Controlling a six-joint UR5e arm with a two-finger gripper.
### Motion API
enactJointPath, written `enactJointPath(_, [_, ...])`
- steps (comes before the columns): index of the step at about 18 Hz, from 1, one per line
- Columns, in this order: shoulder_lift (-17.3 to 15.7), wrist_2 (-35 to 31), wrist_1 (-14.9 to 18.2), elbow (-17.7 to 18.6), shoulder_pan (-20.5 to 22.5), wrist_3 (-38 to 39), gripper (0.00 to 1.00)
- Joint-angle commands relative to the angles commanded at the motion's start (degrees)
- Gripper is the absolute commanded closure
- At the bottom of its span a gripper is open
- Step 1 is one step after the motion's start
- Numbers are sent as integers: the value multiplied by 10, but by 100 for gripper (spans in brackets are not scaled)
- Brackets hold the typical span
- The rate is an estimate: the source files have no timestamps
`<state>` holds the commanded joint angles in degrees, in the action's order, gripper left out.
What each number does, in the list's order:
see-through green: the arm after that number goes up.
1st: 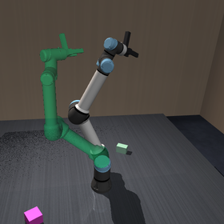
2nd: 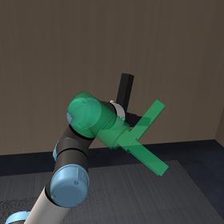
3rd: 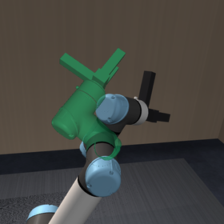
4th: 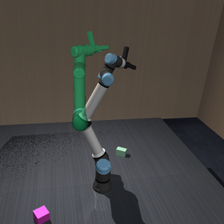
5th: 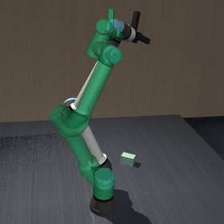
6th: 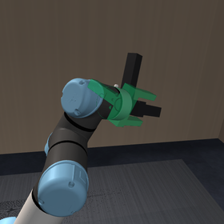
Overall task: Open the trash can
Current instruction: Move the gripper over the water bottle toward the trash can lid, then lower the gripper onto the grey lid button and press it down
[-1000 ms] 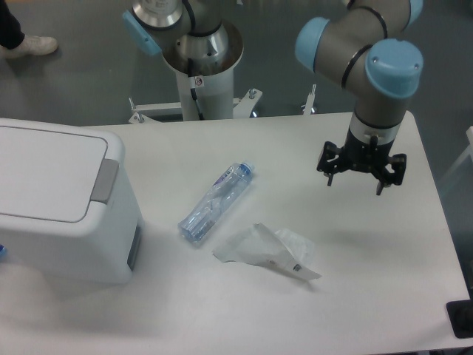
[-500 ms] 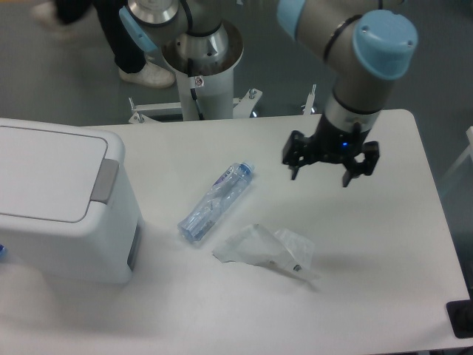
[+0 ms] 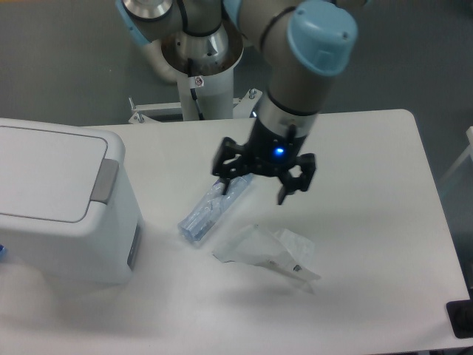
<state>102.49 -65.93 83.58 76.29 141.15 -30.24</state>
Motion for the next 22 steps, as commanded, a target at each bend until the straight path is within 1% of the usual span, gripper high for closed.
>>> enactJointPath(3, [-15, 20, -3, 4, -13, 3, 0])
enactJointPath(7, [-22, 17, -4, 12, -53, 11, 0])
enactJointPath(9, [-30, 18, -5, 24, -61, 16, 0])
enactJointPath(12, [-30, 17, -6, 25, -76, 19, 0])
enactJointPath(15, [-29, 18, -23, 27, -84, 26, 0])
enactJointPath(17, [-29, 17, -28, 34, -93, 31, 0])
enactJointPath(19, [-29, 16, -33, 47, -98, 31, 0])
enactJointPath(22, [-28, 16, -59, 69, -98, 31, 0])
